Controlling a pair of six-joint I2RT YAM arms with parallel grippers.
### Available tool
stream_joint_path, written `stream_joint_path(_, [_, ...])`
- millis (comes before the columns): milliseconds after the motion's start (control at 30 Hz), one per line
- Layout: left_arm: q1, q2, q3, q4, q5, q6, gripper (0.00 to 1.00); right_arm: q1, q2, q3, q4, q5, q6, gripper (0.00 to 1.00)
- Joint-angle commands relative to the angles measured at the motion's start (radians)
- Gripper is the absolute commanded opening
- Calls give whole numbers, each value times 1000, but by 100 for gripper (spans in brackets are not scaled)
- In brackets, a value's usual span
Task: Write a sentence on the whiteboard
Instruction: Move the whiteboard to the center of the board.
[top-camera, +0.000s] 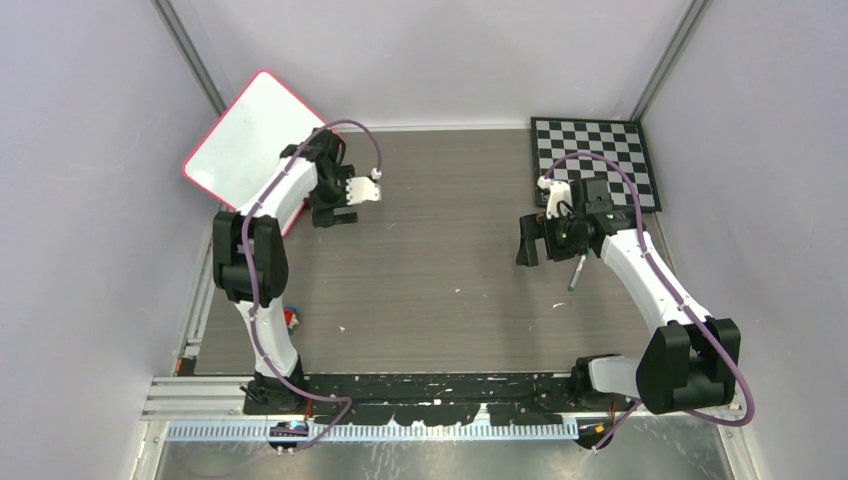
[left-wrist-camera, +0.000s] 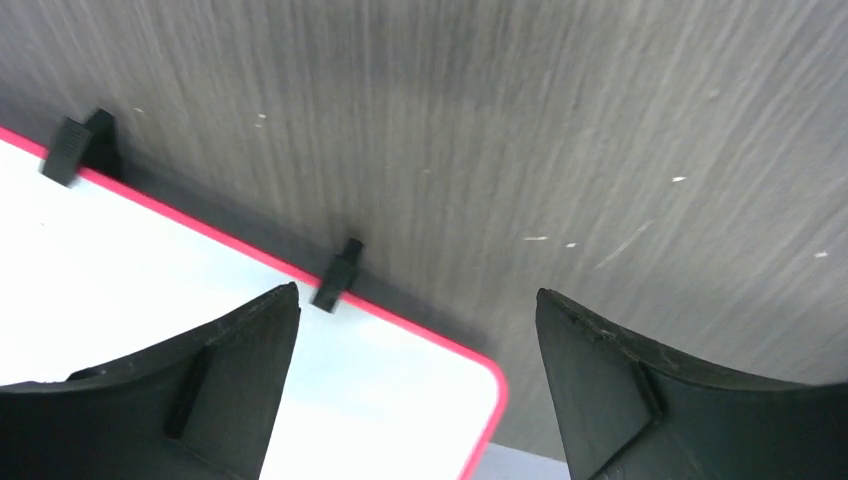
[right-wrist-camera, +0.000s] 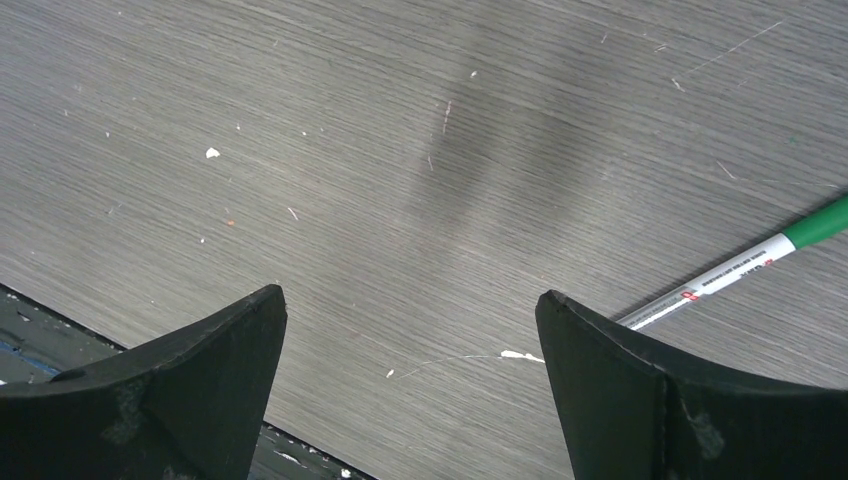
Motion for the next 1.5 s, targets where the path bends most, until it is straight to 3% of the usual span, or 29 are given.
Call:
stream_joint_path(0, [18, 84, 110, -105, 40, 229, 89, -5, -38, 8, -2, -31, -14, 99])
stream_joint_path(900, [122, 339, 303, -19, -164, 579, 77, -5, -27, 7, -38, -106, -33, 99])
stream_joint_path(1067, [121, 338, 279, 21, -156, 629, 59, -5, -22, 7, -37, -106, -35, 99])
stream_joint_path(1200, [100, 327, 239, 35, -190, 661, 33, -5, -18, 9, -42, -118, -36, 100])
stream_joint_path(1333, [72, 312, 226, -1, -199, 644, 14, -9, -8, 30, -56, -161, -35, 99])
stream_joint_path(1467, [29, 279, 182, -2, -210, 636, 6, -63, 4, 54, -70, -243, -18, 100])
